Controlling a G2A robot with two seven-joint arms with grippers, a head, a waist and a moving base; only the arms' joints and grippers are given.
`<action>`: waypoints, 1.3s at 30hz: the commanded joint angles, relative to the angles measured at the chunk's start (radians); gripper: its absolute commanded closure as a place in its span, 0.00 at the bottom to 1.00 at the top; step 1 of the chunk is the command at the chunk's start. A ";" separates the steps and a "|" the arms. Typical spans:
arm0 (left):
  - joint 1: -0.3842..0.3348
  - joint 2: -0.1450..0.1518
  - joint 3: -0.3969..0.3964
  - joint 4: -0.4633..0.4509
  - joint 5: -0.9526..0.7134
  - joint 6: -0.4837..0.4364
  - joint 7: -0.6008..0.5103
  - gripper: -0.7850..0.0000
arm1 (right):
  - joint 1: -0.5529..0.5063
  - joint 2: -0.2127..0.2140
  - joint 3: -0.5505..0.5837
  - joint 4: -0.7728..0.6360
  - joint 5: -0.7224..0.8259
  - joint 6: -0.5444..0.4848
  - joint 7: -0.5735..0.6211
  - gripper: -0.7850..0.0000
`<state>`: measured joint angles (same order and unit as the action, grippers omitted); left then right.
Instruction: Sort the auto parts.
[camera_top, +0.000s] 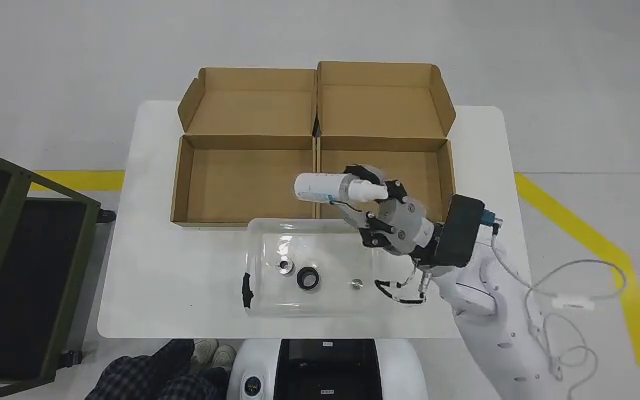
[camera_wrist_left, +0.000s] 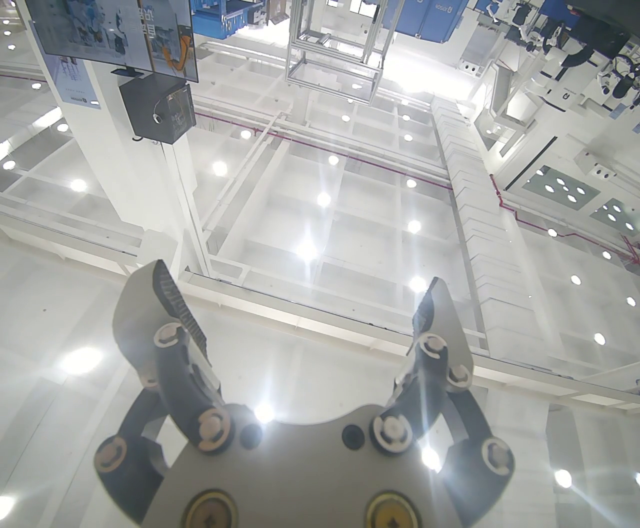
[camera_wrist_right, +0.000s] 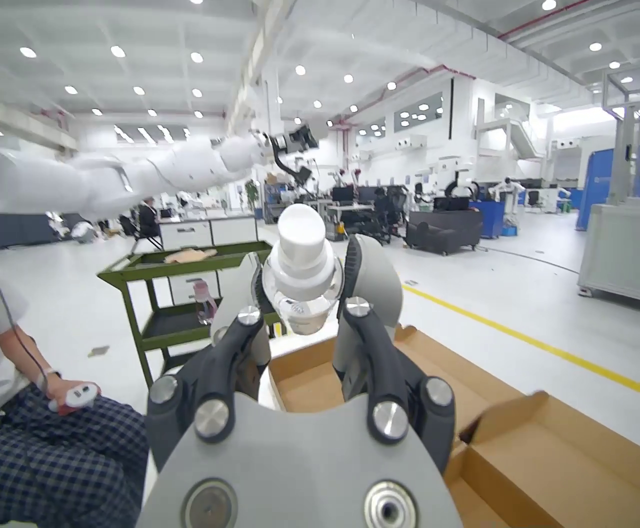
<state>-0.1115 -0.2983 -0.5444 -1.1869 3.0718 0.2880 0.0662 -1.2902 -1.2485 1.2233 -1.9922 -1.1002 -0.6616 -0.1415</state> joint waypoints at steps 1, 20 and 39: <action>0.000 0.000 0.000 0.000 0.000 0.000 0.000 0.00 | -0.005 0.000 -0.001 0.011 -0.025 0.024 0.015 1.00; 0.000 0.000 0.000 0.000 0.000 0.000 0.000 0.00 | 0.077 0.004 0.014 0.210 -0.094 0.160 0.269 1.00; 0.000 0.000 0.000 0.000 0.000 0.000 0.000 0.00 | 0.268 -0.020 -0.098 0.469 -0.069 0.209 0.410 1.00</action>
<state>-0.1115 -0.2983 -0.5444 -1.1869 3.0718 0.2880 0.0662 -1.0275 -1.2678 1.1289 -1.5318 -1.1697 -0.4559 0.2614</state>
